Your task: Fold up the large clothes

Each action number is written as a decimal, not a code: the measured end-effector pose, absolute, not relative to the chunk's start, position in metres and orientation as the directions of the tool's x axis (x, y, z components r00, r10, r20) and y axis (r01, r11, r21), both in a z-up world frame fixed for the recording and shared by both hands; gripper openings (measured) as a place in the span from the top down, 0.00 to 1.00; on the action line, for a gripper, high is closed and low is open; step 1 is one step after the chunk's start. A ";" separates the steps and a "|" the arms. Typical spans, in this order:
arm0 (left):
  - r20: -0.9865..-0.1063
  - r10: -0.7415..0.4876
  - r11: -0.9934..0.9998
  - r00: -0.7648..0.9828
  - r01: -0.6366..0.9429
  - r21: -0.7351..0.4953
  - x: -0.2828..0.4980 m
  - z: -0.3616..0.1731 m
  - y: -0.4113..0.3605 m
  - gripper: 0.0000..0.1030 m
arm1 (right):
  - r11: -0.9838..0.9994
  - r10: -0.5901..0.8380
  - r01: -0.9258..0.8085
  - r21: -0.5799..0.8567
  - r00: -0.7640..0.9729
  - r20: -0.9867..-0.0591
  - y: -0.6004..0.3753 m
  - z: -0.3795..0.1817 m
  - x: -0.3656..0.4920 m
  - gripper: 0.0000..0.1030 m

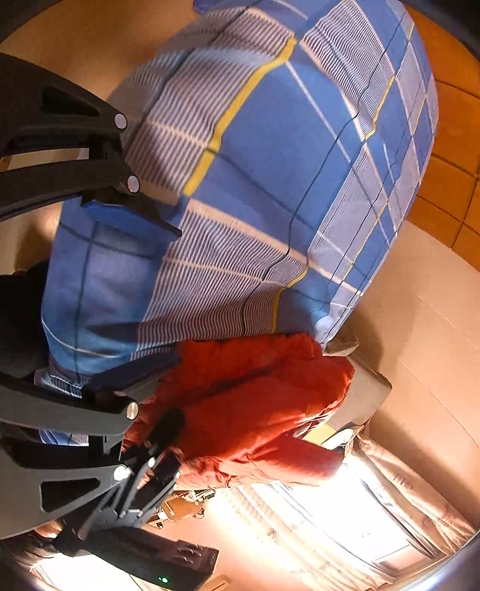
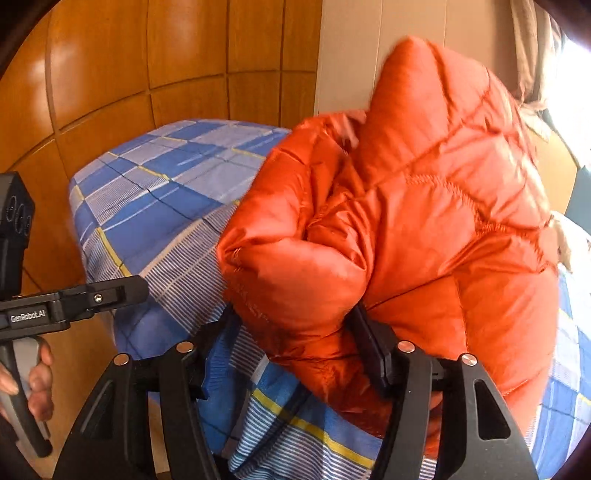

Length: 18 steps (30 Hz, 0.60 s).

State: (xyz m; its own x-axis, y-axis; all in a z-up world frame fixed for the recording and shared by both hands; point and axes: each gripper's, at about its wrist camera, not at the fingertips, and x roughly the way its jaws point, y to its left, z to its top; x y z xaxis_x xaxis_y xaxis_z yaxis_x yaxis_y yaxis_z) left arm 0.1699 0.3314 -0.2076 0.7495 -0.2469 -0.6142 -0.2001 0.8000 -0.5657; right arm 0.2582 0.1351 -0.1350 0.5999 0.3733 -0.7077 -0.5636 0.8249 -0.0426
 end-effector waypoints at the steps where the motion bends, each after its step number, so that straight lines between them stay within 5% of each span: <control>1: -0.619 -0.235 0.807 0.750 -0.204 -0.554 0.167 -0.206 0.333 0.37 | 0.824 0.377 -0.564 -0.046 0.607 -0.700 0.134 -0.131 0.257 0.40; 13: -0.650 -0.165 0.841 0.742 -0.238 -0.486 0.146 -0.204 0.342 0.32 | 0.826 0.464 -0.561 0.052 0.625 -0.628 0.099 -0.088 0.253 0.17; 18: -0.651 -0.157 0.843 0.742 -0.242 -0.480 0.145 -0.205 0.343 0.31 | 0.815 0.553 -0.542 0.208 0.617 -0.559 0.045 -0.057 0.253 0.14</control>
